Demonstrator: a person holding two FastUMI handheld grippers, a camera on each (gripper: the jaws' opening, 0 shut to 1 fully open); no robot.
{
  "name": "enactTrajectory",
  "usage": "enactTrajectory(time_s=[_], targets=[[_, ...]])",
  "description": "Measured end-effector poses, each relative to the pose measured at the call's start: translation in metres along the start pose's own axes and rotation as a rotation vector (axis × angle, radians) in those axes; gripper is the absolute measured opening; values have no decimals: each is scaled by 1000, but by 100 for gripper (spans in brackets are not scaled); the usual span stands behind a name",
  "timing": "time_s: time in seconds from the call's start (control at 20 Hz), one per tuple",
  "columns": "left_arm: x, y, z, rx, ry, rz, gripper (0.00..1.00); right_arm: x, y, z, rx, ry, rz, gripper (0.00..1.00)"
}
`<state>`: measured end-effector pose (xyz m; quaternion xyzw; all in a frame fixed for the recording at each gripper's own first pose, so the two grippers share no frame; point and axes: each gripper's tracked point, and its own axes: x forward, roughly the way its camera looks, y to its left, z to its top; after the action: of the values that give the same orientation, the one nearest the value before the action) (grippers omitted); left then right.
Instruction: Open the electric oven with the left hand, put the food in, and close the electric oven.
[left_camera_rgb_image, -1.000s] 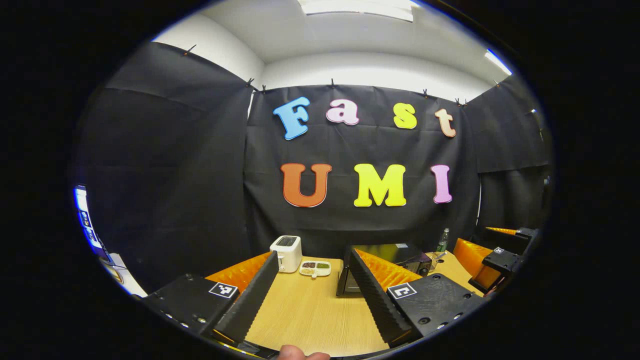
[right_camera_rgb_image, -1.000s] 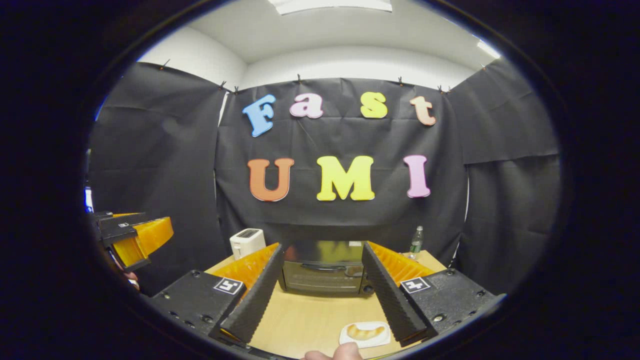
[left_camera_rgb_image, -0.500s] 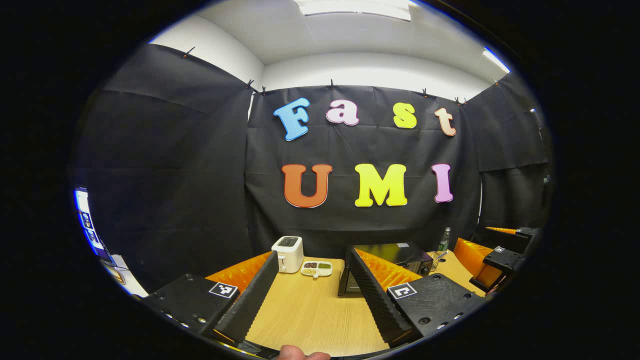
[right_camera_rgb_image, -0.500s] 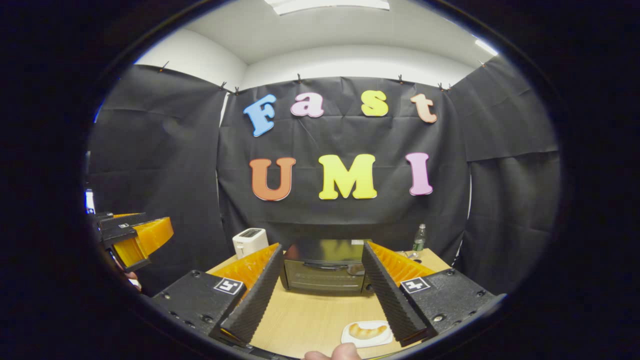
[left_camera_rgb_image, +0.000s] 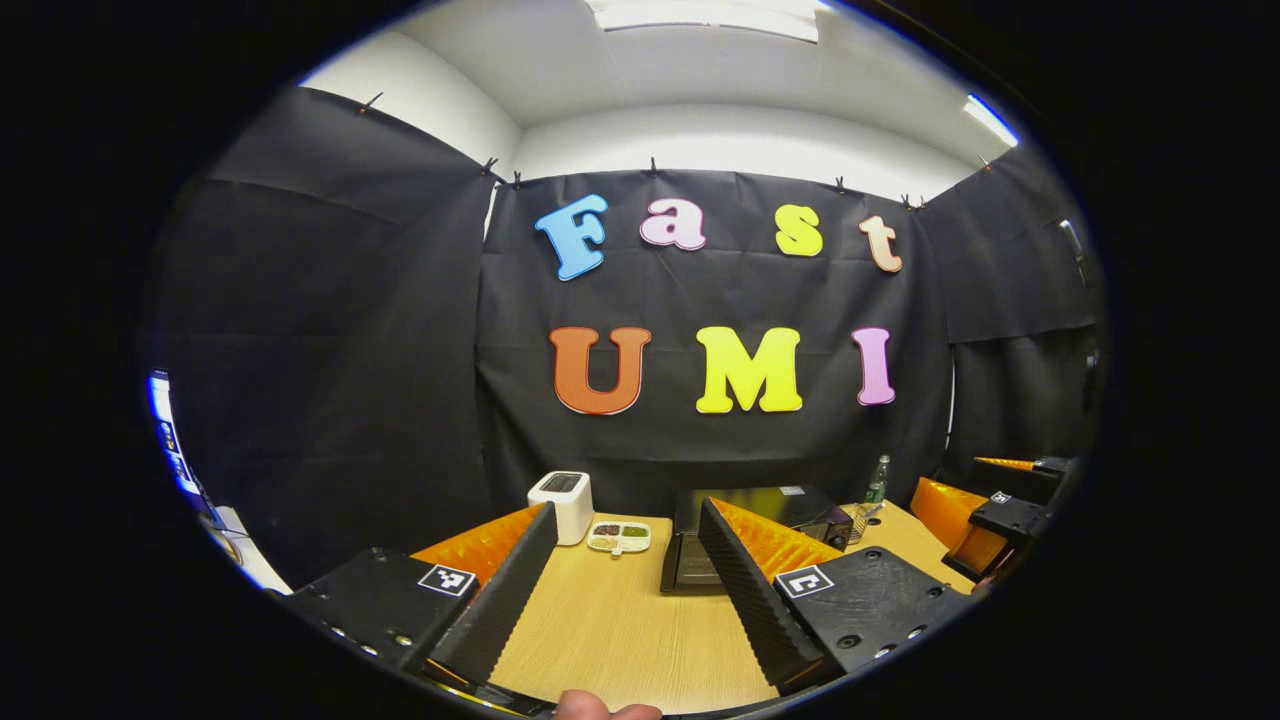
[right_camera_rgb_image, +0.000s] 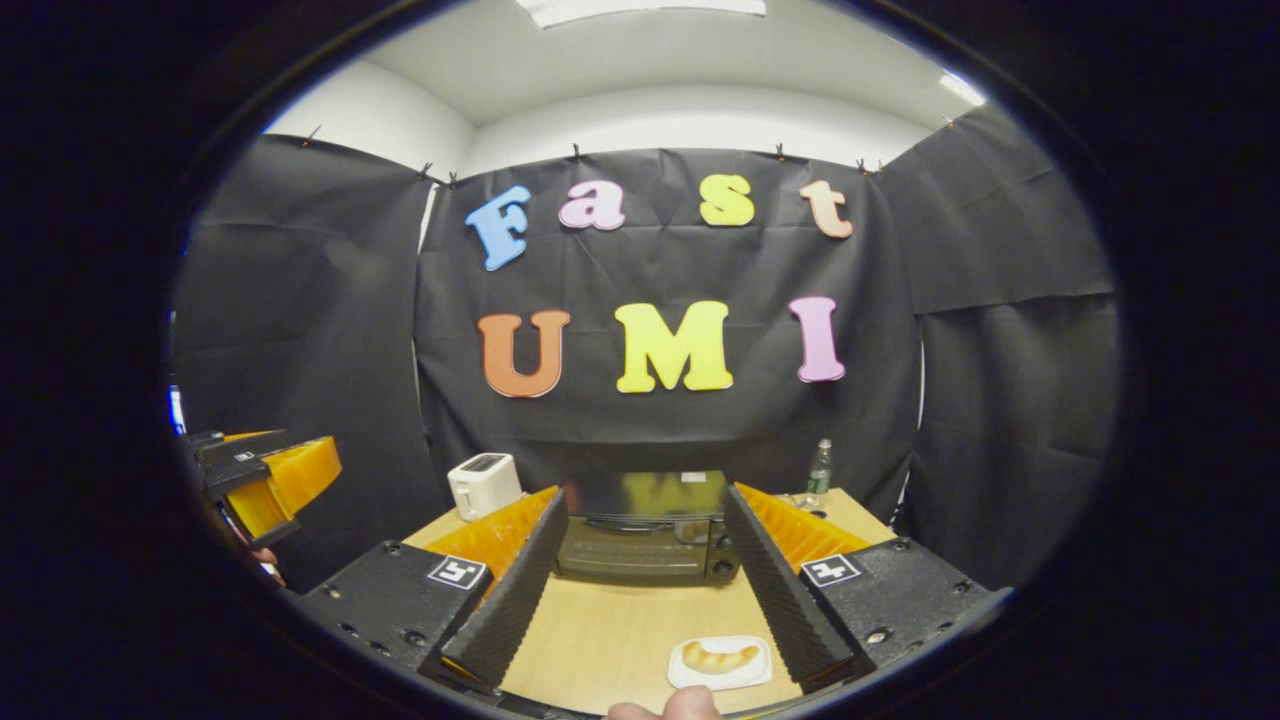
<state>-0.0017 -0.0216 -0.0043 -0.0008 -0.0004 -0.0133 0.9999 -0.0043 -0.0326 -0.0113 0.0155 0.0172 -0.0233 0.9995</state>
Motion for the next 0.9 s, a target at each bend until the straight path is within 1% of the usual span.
enactTrajectory(time_s=[0.2, 0.35, 0.45, 0.6, 0.7, 0.9], targets=[[3, -3, -9, -22, 11, 8, 93, 1, -9, -1, -19, 10, -7, 97], [4, -5, -14, -17, 26, 26, 93, 6, -18, -2, -25, 11, -17, 97], [8, -13, -14, -17, 33, 25, 93, 12, -24, -4, -22, 18, -15, 97], [23, -34, -18, -9, 52, -3, 93, 18, -44, -4, -14, 25, -30, 97], [38, -51, -21, -10, 69, -22, 93, 22, -64, -2, -16, 14, -57, 100], [74, -100, -43, -60, 143, -95, 94, 33, -113, -4, 12, 14, -128, 100]])
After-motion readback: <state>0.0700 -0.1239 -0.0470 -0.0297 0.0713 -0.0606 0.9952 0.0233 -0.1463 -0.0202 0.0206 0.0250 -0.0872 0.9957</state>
